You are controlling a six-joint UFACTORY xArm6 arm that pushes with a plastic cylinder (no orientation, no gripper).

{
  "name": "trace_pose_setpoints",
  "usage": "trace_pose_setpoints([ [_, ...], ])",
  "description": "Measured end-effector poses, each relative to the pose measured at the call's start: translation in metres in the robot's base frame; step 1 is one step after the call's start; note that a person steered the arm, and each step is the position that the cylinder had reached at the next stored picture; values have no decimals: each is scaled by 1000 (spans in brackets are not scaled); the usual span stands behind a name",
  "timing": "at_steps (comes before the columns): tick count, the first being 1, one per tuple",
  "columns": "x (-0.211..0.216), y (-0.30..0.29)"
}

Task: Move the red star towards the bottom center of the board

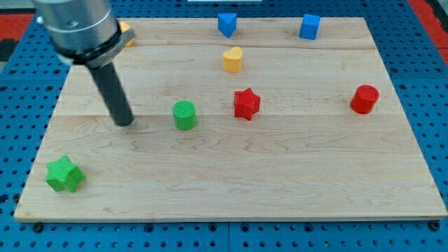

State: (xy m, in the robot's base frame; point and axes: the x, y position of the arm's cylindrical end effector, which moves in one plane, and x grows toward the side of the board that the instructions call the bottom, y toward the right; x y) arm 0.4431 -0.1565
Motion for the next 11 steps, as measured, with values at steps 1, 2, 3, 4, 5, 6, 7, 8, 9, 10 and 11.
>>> trace_pose_setpoints([
  [1, -40, 59],
  [2, -60, 150],
  [3, -60, 180],
  [4, -30, 178],
  [5, 19, 167],
  [6, 28, 167],
  [7, 13, 159],
  [8, -19, 156],
  [9, -3, 197],
  [10, 58, 188],
  [11, 97, 159],
])
